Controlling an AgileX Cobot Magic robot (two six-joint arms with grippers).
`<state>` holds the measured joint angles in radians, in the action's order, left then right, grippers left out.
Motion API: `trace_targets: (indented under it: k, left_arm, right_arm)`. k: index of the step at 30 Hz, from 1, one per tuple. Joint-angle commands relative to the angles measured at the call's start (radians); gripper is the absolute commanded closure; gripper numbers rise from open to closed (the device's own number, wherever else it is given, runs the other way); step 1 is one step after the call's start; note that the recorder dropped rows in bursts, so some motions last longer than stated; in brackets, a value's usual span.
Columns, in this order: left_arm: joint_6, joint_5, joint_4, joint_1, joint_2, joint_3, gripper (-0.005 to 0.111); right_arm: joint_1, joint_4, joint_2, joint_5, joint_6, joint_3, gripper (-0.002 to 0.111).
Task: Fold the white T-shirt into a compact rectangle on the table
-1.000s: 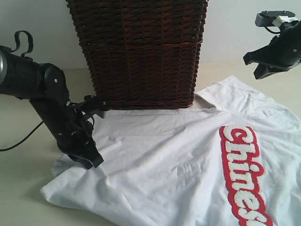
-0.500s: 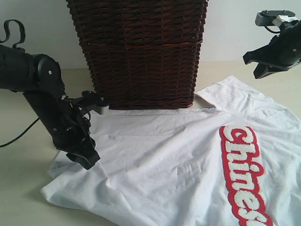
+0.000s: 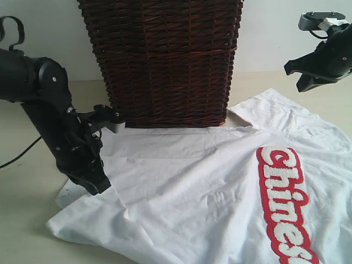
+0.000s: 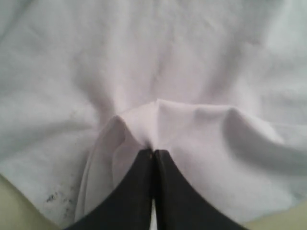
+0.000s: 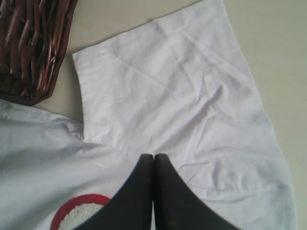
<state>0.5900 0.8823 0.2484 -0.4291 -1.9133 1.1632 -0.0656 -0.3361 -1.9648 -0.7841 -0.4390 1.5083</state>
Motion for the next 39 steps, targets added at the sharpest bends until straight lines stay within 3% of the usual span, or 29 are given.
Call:
trace_targets:
  k: [1, 5, 8, 18, 24, 27, 32, 33, 35, 39]
  left_arm:
    - [0.012, 0.141, -0.022, 0.0, 0.104, -0.001, 0.107]
    - [-0.002, 0.339, 0.0, 0.0, 0.176, -0.001, 0.107]
    - [-0.097, 0.339, -0.006, -0.002, 0.222, -0.038, 0.107]
    - [-0.099, 0.339, 0.069, -0.002, 0.308, -0.362, 0.107]
    - [-0.121, 0.339, 0.042, -0.002, 0.385, -0.409, 0.106]
    - [-0.123, 0.339, 0.021, 0.0, 0.402, -0.41, 0.096]
    - [-0.123, 0.339, 0.015, 0.0, 0.402, -0.401, 0.047]
    - [-0.131, 0.315, -0.009, 0.0, 0.402, -0.389, 0.036]
    - [-0.192, 0.204, -0.078, 0.0, 0.402, -0.35, 0.033]
    - [-0.357, -0.218, -0.156, 0.002, 0.392, -0.28, 0.047]
  right_arm:
    - [0.002, -0.005, 0.008, 0.014, -0.005, -0.002, 0.108]
    - [0.002, -0.007, 0.008, 0.017, -0.005, -0.002, 0.108]
    - [0.002, -0.032, 0.008, 0.017, -0.005, -0.002, 0.108]
    - [0.002, -0.075, 0.008, 0.009, -0.006, -0.002, 0.108]
    - [0.002, -0.092, 0.008, 0.003, -0.008, -0.002, 0.108]
    - [0.002, -0.103, 0.008, -0.002, -0.013, -0.002, 0.108]
    - [0.002, -0.107, 0.008, -0.01, -0.013, -0.002, 0.108]
    - [0.002, -0.107, 0.008, -0.01, -0.013, -0.002, 0.108]
    - [0.002, -0.107, 0.008, -0.02, -0.013, -0.002, 0.108]
    - [0.023, -0.107, 0.008, -0.048, -0.045, -0.021, 0.108]
